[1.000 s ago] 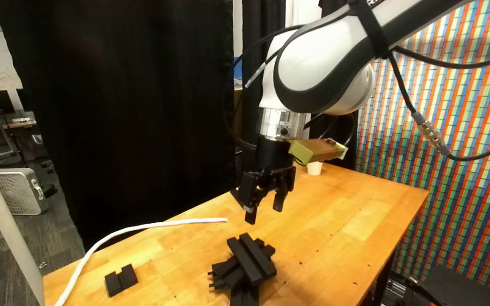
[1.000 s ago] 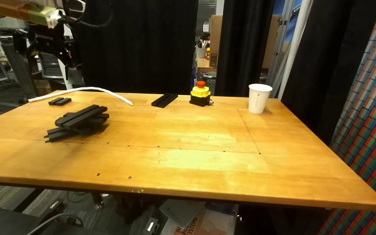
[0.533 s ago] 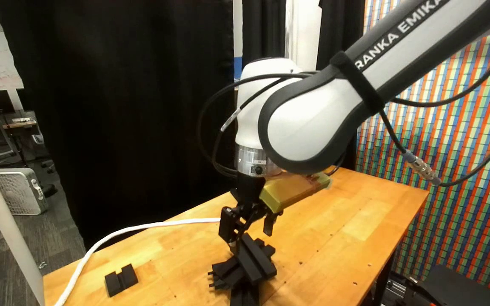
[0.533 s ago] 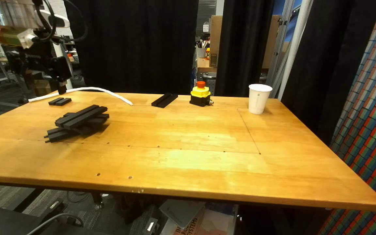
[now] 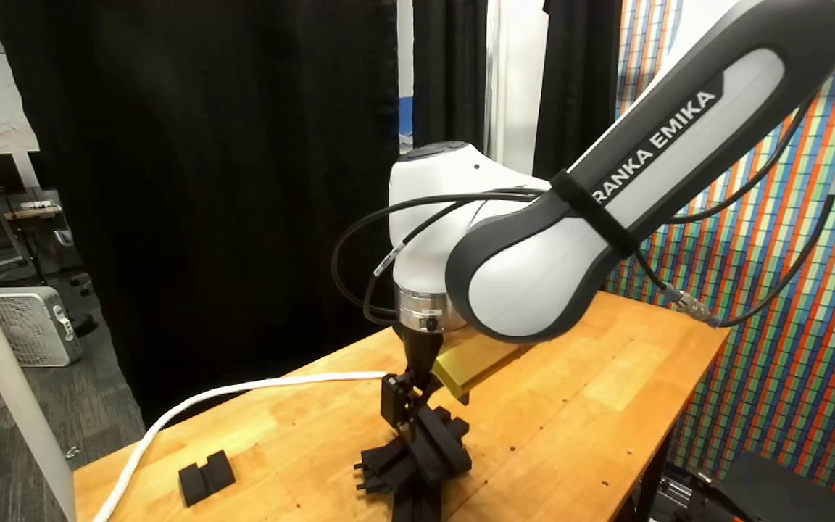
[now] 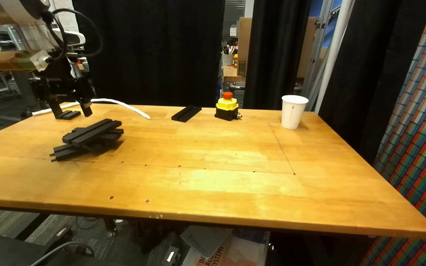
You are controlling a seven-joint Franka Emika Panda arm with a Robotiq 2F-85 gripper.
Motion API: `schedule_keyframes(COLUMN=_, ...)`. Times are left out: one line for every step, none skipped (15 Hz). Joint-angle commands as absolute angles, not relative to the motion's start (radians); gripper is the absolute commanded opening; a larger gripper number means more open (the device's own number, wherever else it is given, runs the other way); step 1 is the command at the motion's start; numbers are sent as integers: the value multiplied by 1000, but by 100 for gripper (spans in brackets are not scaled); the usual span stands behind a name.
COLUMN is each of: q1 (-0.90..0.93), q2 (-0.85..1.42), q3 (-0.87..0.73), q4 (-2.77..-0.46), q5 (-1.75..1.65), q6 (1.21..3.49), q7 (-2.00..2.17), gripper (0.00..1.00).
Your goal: Connect three black boards together
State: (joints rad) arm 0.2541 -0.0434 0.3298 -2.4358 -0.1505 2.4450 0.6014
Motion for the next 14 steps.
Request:
schedule_keyframes(q1=252, q2=-4, q3=309, q4=-2399, q5=-164, q6=2469, q7=623, gripper=100)
schedule_keyframes(q1=253, q2=3, q3=304, q4=-2394, q5=-152, q6=2473, q7=616, gripper=100)
schedule_keyframes(q1=254, q2=14, q3=298, q4=-2391, q5=-144, q6=2485, q7=611, gripper=100)
schedule_keyframes(q1=255, q2=23, q3=294, q4=-2388, q5=-140, q6=2493, q7=609, gripper=100)
schedule_keyframes(q1=256, q2=33, q3=289, q4=-2385, q5=-132, q6=2499, q7=605, gripper=100)
schedule_keyframes(q1=257, q2=44, q3=285, q4=-2384, q5=-132, q6=2508, q7=605, gripper=100)
schedule_keyframes(q1=257, q2=54, q3=280, q4=-2381, q5=-130, q6=2513, q7=603, gripper=100)
schedule_keyframes(q1=258, q2=63, q3=276, q4=-2379, q5=-127, q6=2517, q7=600, gripper=100)
schedule_keyframes(q1=259, q2=75, q3=271, q4=-2378, q5=-126, q6=2525, q7=599, gripper=100)
schedule_keyframes(q1=260, q2=83, q3=267, q4=-2374, q5=-125, q6=2527, q7=600, gripper=100)
schedule_keyframes(q1=261, q2=90, q3=263, q4=-2372, q5=-121, q6=2528, q7=597, gripper=100)
schedule_keyframes(q1=262, q2=101, q3=258, q4=-2368, q5=-124, q6=2533, q7=600, gripper=100)
schedule_keyframes(q1=264, q2=110, q3=253, q4=-2359, q5=-135, q6=2530, q7=607, gripper=100)
schedule_keyframes(q1=266, q2=119, q3=249, q4=-2353, q5=-139, q6=2530, q7=609, gripper=100)
